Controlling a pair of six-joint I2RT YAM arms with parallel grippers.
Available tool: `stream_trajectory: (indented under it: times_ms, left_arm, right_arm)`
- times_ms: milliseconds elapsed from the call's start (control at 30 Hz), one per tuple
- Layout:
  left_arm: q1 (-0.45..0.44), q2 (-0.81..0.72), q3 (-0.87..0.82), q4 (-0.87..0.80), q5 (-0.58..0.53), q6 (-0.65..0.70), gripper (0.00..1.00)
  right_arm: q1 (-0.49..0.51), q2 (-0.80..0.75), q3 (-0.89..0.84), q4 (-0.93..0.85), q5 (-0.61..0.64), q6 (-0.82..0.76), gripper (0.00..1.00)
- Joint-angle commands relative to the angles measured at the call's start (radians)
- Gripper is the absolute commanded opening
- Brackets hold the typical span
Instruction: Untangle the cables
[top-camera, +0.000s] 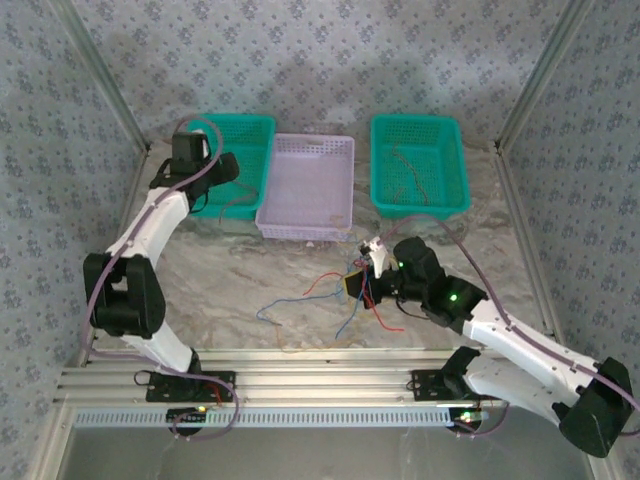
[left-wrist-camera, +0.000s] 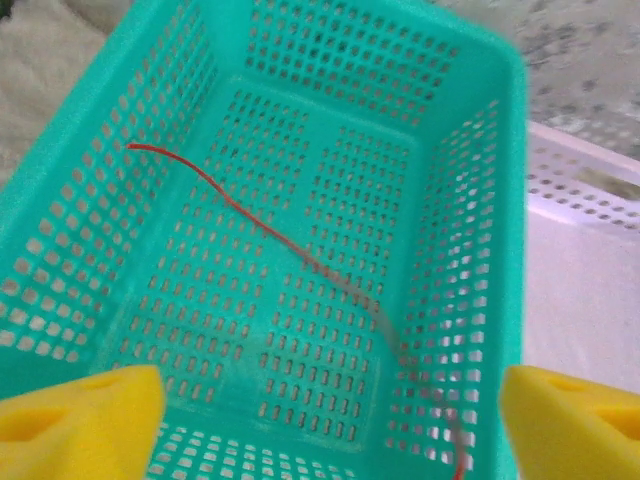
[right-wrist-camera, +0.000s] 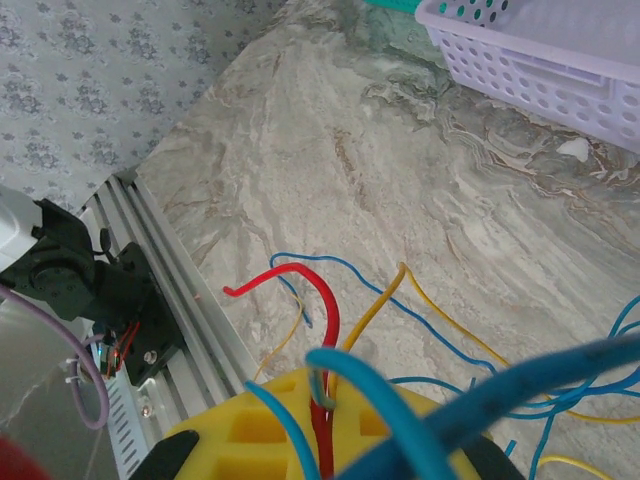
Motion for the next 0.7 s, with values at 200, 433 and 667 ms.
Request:
stream_trajectory:
  times_ms: [200,433,667]
  left_arm:
    - [-0.005,-0.187,0.096,-0.171,0.014,-0.126,1.00]
    - [-0.104,-0.384,-0.010,-0.262,0.059,-0.222,1.00]
    - [-0.367,-0.636,-0.283,-0.139,0.154,-0.303,1.00]
  right_arm:
    - [0.009,0.047,0.066,0.015,0.013,-0.004,0.00]
    - [0.009,0.061,0.068,0.027,0.007,-0.011,0.00]
    - [0.006,0.094,0.085,0.025,0.002,-0.025,0.00]
